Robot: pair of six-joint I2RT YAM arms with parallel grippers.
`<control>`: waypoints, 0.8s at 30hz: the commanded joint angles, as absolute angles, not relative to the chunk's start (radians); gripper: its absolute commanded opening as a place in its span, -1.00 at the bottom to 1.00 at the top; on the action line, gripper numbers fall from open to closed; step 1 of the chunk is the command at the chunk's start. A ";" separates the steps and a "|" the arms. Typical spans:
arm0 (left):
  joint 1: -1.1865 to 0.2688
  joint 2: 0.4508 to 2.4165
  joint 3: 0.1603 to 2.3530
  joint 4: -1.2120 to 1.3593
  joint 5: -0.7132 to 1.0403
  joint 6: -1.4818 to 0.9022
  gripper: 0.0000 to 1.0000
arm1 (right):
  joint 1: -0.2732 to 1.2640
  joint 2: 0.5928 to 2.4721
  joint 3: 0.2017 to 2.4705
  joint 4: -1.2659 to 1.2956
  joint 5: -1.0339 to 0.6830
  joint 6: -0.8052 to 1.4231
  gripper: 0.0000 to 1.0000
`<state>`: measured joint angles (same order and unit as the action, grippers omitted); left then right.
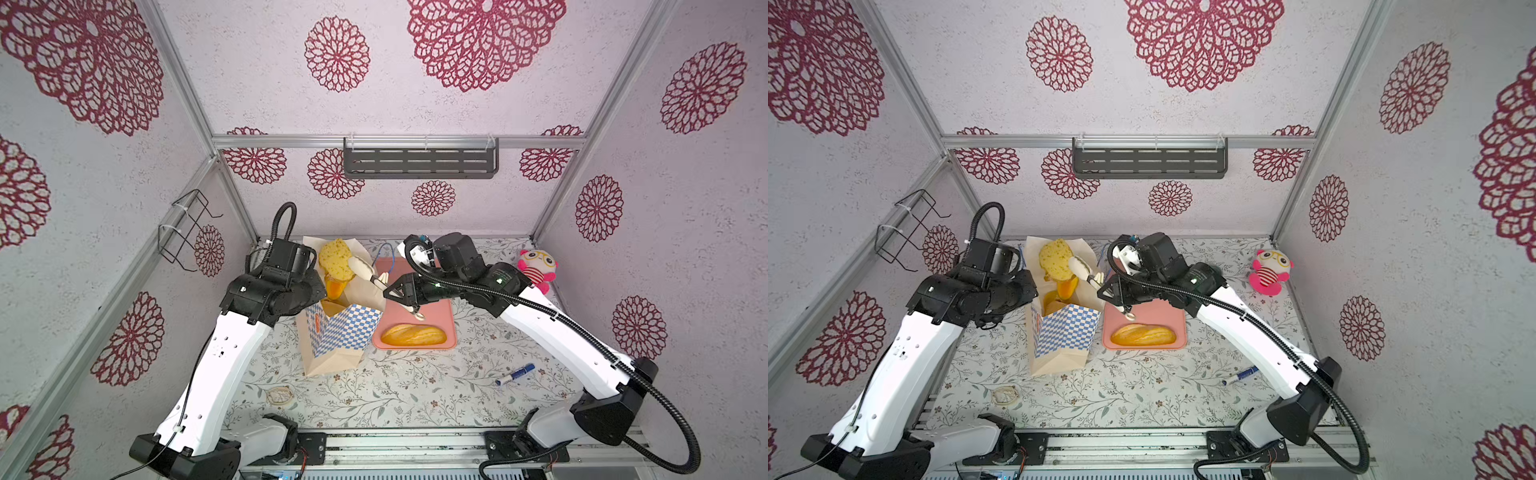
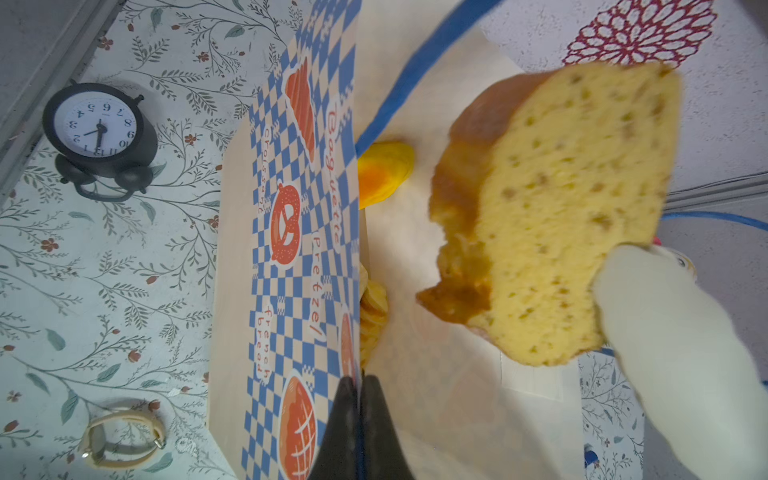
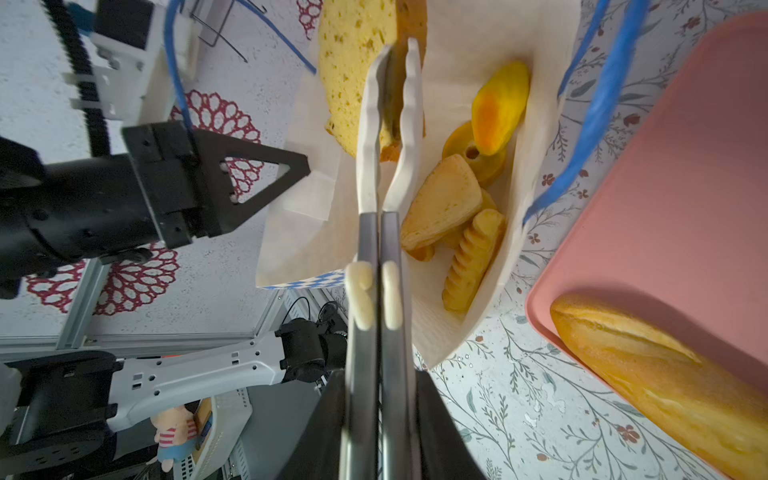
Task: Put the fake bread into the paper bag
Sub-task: 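Lift the bread slice with the tongs and swing it over the bag, then lower the bread slice into the bag and open the tongs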
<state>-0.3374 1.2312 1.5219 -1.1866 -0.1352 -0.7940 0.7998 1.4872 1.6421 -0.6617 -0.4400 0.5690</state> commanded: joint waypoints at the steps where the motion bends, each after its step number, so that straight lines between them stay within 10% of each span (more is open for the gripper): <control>1: -0.333 1.223 1.545 -1.132 -0.135 -0.797 -1.00 | 0.808 1.462 1.667 -0.630 -0.431 0.544 -0.45; 24: -0.332 1.200 1.526 -1.138 -0.143 -0.798 -1.00 | 0.748 1.372 1.775 -0.661 -0.283 0.517 -0.35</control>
